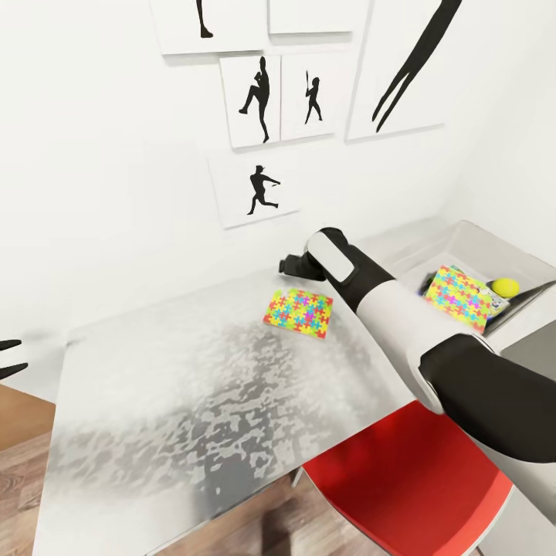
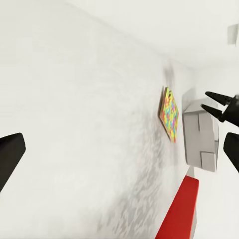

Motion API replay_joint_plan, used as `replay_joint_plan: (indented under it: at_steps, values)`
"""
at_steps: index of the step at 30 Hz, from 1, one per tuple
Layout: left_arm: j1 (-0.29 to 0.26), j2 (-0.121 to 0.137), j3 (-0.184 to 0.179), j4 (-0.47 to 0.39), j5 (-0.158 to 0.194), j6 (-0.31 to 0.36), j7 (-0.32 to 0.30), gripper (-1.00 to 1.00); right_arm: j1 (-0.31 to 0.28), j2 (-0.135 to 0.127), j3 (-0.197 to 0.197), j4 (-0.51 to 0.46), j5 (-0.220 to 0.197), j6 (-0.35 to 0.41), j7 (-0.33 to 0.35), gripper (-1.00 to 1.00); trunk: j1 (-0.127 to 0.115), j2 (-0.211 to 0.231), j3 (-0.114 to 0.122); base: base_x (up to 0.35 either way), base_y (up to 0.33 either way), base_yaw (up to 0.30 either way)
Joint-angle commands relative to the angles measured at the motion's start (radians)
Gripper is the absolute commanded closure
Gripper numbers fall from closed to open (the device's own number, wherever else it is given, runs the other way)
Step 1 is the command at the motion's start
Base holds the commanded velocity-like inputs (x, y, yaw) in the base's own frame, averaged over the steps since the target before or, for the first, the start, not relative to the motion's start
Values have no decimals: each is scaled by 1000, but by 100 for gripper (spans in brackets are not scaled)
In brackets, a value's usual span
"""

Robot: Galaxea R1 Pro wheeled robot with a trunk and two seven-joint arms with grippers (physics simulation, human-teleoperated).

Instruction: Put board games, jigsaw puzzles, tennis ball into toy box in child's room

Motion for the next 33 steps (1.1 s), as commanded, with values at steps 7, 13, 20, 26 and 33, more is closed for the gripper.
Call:
replay_joint_plan:
  at_steps: [7,13,20,26,33]
  values:
    - [0,0,-2,1,-2,11,-4,-100,26,0,21,28,18,-108,-8,-100,0,-1,-1,0,0,0]
    - [1,-1,-2,2,-49,10,-5,-100,32,0,47,34,21,-207,-9,-100,0,-1,-1,0,0,0]
    - [3,1,-2,2,-88,10,-10,-100,34,0,58,35,23,-232,-10,-100,0,-1,-1,0,0,0]
    - [3,2,-2,2,-93,11,-10,-100,38,0,59,35,22,-279,-11,-100,12,-22,-10,0,0,0]
    - [3,3,-2,2,-94,12,-11,-100,39,0,59,34,24,-305,-11,-100,39,-71,-32,0,0,0]
